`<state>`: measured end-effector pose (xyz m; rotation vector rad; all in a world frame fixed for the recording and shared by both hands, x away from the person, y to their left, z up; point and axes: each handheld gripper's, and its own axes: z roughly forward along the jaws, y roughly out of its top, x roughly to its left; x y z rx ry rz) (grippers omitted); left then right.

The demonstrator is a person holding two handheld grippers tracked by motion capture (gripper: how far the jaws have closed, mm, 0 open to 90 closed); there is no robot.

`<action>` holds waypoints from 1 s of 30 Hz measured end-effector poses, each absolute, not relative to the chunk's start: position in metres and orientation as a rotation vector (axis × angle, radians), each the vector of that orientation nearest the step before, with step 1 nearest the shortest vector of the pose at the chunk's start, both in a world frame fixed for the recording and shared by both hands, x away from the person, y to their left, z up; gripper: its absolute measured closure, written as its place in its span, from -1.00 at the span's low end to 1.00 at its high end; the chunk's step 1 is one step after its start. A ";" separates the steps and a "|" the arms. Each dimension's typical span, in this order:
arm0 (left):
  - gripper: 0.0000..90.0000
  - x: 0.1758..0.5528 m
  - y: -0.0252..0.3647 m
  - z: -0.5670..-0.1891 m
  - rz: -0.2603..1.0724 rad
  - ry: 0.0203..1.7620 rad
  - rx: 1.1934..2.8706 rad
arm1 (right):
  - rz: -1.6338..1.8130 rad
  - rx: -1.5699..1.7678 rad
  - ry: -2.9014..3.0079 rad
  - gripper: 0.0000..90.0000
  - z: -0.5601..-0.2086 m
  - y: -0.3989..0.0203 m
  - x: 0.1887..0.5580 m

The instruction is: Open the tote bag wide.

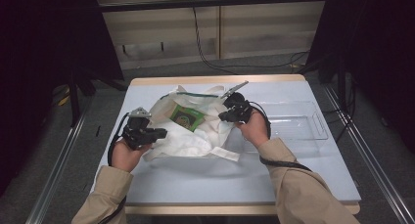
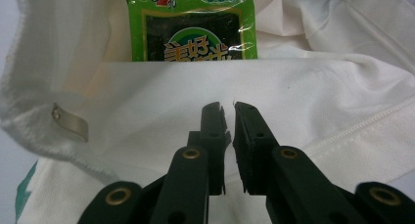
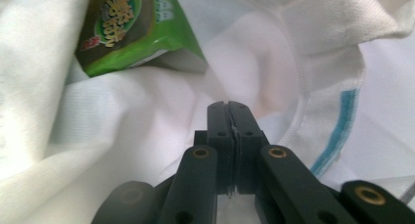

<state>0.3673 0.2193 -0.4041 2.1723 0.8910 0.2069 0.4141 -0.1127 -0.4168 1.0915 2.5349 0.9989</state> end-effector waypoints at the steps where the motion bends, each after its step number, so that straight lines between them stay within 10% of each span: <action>1: 0.84 0.368 0.219 -0.404 0.197 0.890 2.168 | 0.999 1.099 2.542 0.97 -0.416 -0.112 0.411; 30: 0.67 0.387 0.214 -0.361 0.272 0.869 2.159 | 1.113 0.991 2.592 0.90 -0.410 -0.102 0.367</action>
